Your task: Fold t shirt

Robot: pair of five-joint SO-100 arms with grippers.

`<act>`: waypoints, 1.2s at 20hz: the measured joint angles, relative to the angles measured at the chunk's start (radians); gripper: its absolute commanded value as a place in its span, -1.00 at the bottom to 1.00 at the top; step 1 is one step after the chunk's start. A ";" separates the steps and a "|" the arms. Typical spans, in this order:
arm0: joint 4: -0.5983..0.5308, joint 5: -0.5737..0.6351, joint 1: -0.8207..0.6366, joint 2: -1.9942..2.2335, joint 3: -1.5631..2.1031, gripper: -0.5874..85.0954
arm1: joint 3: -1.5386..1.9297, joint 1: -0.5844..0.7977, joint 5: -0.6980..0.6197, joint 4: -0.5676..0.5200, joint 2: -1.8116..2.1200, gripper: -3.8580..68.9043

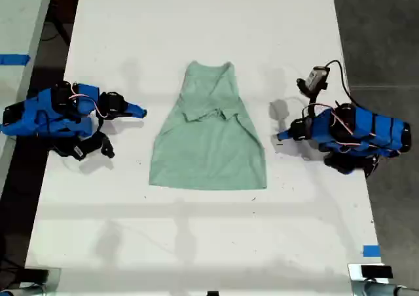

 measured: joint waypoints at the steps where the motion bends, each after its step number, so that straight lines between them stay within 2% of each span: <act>1: 0.000 0.000 0.000 0.000 0.000 -0.99 | 0.000 -0.002 0.003 0.000 -0.002 -0.16; 2: 0.000 0.008 0.000 0.000 0.000 -0.99 | -0.009 -0.051 0.055 0.044 -0.048 -0.05; 4: 0.000 0.009 0.000 0.000 0.000 -0.99 | -0.282 -0.138 0.267 0.095 -0.365 -0.06; 7: 0.000 0.012 0.000 0.000 0.000 -0.99 | -0.686 -0.245 0.387 0.041 -0.930 -0.13; 13: 0.000 0.014 0.000 0.000 0.000 -0.99 | -0.904 -0.296 0.449 -0.026 -1.431 -0.20; 17: 0.000 0.014 0.000 0.000 0.000 -0.99 | -0.821 -0.293 0.459 -0.230 -1.537 -0.33; 19: 0.000 0.014 0.000 0.000 0.000 -0.99 | -0.765 -0.273 0.454 -0.348 -1.575 -0.89; 20: 0.000 0.014 0.000 0.000 0.000 -0.99 | -0.752 -0.270 0.449 -0.374 -1.574 -0.89; 23: 0.000 0.014 0.000 0.000 0.000 -0.99 | -0.750 -0.262 0.446 -0.374 -1.574 -0.88; 24: 0.000 0.014 0.000 0.000 0.000 -0.99 | -0.772 -0.256 0.439 -0.322 -1.555 -0.88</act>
